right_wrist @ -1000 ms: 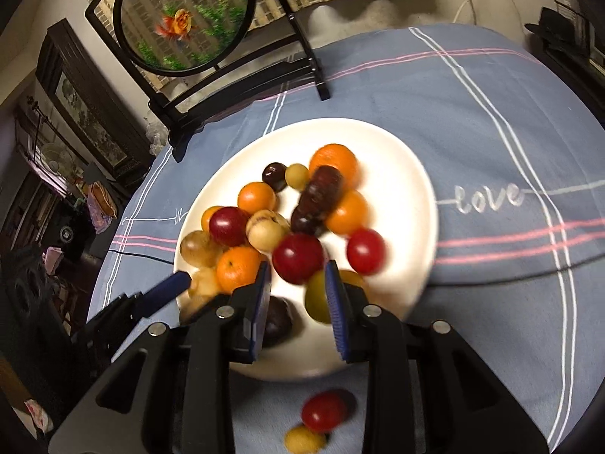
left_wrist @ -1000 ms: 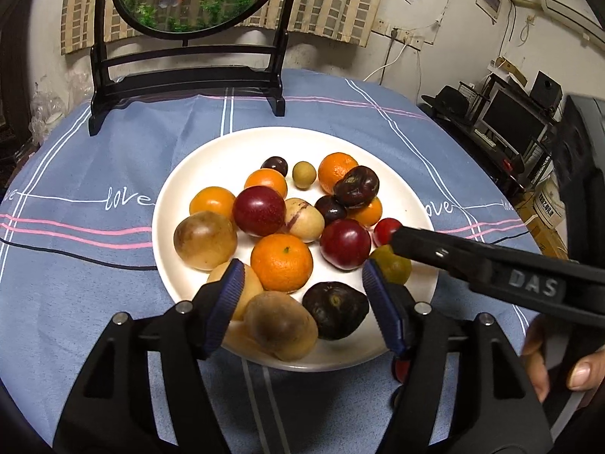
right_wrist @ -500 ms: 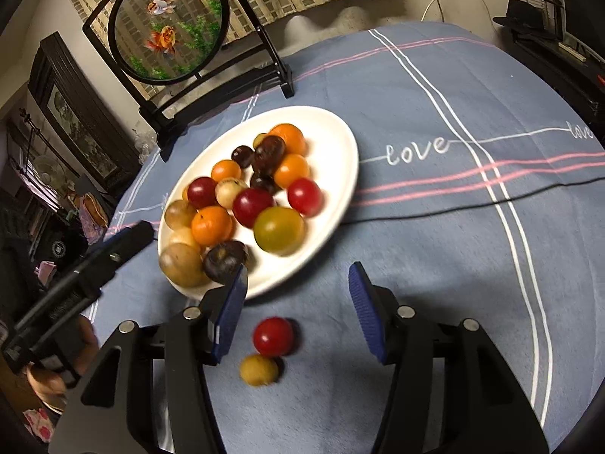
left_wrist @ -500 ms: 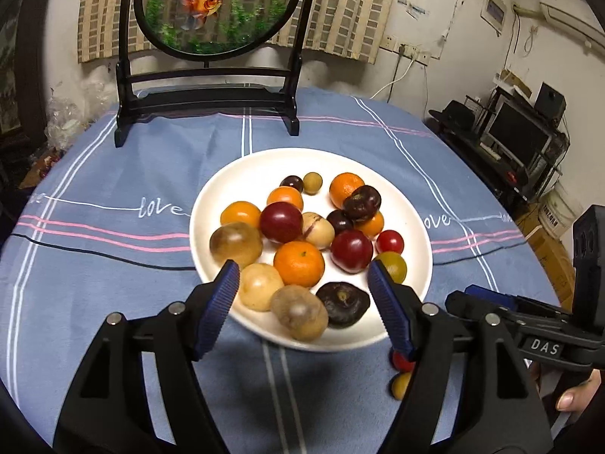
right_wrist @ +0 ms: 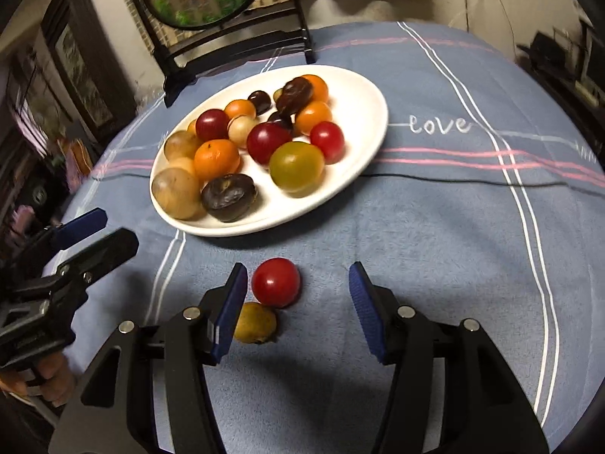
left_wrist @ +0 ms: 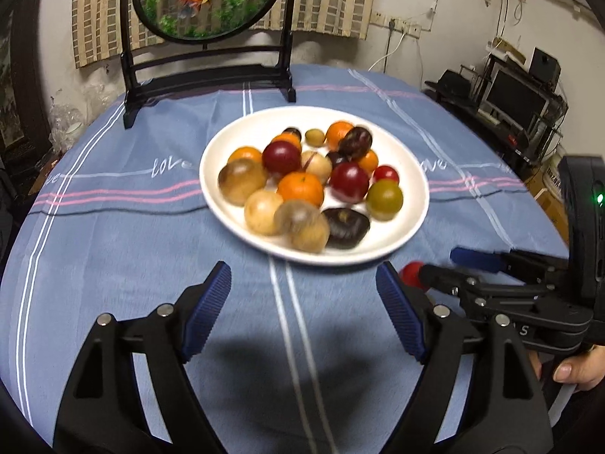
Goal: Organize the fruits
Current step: 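Withdraw both open tools back toward the last fruits, then grasp a small yellow fruit with the left tool while the right tool grasps a red tomato, then carry both fruits over the white plate and open both tools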
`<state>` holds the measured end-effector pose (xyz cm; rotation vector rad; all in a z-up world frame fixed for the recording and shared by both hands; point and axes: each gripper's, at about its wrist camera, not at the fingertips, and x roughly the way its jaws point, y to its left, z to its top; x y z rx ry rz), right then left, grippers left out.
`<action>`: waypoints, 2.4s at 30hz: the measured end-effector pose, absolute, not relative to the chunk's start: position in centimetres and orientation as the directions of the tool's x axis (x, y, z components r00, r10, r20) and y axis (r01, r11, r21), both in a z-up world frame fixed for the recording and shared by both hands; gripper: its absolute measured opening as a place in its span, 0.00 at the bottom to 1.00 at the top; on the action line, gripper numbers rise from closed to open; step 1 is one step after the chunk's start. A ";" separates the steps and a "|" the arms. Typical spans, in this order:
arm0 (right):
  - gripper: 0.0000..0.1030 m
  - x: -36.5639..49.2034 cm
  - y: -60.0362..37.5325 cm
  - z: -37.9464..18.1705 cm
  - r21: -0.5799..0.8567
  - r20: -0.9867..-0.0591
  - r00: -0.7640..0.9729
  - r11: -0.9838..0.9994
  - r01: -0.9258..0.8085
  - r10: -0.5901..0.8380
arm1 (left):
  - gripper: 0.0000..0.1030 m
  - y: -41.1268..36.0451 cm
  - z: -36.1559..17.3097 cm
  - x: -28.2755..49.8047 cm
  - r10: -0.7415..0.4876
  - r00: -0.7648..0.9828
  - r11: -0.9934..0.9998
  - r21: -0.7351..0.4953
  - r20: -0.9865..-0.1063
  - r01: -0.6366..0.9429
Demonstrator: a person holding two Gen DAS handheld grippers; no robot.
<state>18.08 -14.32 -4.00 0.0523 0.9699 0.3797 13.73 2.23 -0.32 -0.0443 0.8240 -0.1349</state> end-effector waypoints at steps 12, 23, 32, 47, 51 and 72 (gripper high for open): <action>0.30 19.7 -12.2 -5.7 0.201 -0.836 0.457 0.944 -0.261 0.305 | 0.79 2.8 -2.2 13.5 -0.147 0.632 0.989 -0.097 -0.761 0.112; 0.29 19.1 -18.1 -4.8 0.313 -0.787 0.509 0.937 -0.155 0.347 | 0.79 -2.6 -3.1 14.0 -0.166 0.591 0.973 -0.033 -0.790 0.230; 0.29 17.9 -20.8 -4.6 0.334 -0.770 0.537 0.935 -0.123 0.346 | 0.72 -6.3 -4.5 14.6 -0.188 0.540 0.956 -0.028 -0.821 0.292; 0.29 17.6 -19.4 -4.1 0.307 -0.772 0.534 0.938 -0.161 0.345 | 0.28 -6.0 -3.8 14.4 -0.271 0.545 0.937 -0.088 -0.793 0.338; 0.29 17.8 -18.7 -3.5 0.302 -0.766 0.539 0.936 -0.181 0.351 | 0.28 -4.9 -2.8 14.8 -0.249 0.566 0.947 -0.076 -0.786 0.311; 0.30 26.8 -12.1 1.7 0.284 -0.714 0.565 0.909 -0.306 0.413 | 0.28 -0.5 1.0 23.2 -0.124 0.673 0.991 -0.056 -0.729 0.122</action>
